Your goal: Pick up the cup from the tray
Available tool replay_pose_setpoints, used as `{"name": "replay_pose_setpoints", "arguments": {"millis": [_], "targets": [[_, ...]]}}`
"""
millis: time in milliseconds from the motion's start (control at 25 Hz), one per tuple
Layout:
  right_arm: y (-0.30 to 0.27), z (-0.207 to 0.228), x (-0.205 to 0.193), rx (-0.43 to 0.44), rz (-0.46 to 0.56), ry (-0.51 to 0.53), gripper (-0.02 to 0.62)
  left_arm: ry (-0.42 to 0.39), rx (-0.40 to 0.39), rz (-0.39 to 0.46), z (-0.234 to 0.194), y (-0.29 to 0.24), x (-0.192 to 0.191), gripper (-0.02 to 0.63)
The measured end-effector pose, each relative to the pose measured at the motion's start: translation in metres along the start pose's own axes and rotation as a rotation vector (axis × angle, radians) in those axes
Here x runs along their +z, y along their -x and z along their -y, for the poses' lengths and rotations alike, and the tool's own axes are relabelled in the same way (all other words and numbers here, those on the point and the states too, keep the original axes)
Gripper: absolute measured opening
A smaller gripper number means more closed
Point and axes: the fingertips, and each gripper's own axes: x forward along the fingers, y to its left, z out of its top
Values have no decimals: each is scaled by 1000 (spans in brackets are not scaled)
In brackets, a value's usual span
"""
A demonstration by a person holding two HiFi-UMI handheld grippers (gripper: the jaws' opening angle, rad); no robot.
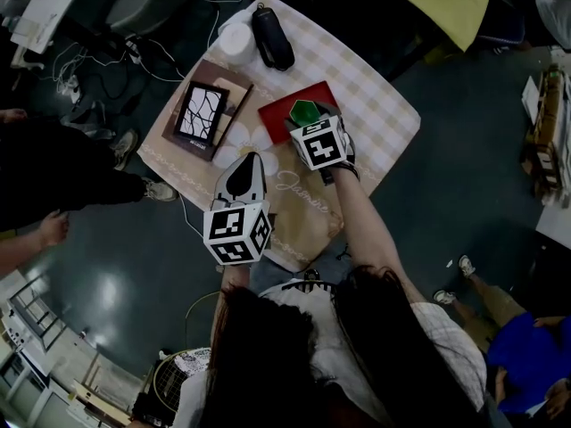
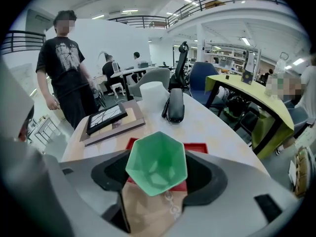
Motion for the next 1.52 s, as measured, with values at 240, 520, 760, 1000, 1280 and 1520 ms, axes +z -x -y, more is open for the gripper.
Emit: {"name": "replay_pose_setpoints", "arguments": {"millis": [240,520,760,1000,1280,1520], "targets": [[20,4,1,-20,25,6,321,-15,-42,-9,18,-3,-5,5],[40,13,-13,-35,27,-19,321,-39,-77,-2,35,-1,-2,5],[57,23,-31,-55,16,-27,321,-52,-97,-18,47,3,-11,5],[72,34,-51,-84,5,-57,321,-73,-118,-16,61,5,-13,5],[84,38,-69,-96,-2,-82,321,-85,-135,-15,76,8,-16,5],[86,39,-90,-99,-25,-99,321,-115,-135,-27,81,12,-19,5]]}}
